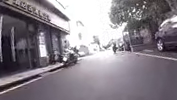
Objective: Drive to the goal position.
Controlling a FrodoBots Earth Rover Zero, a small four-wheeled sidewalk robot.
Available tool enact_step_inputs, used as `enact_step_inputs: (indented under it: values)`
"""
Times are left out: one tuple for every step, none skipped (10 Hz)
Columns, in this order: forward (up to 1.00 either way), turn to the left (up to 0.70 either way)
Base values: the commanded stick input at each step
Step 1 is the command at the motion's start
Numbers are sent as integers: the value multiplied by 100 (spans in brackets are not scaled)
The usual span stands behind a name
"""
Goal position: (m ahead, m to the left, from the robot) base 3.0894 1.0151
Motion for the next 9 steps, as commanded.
enact_step_inputs:
  values:
    - [64, 0]
    - [64, 0]
    - [65, 0]
    - [65, 0]
    - [62, 0]
    - [63, 0]
    - [63, 0]
    - [63, 0]
    - [63, 0]
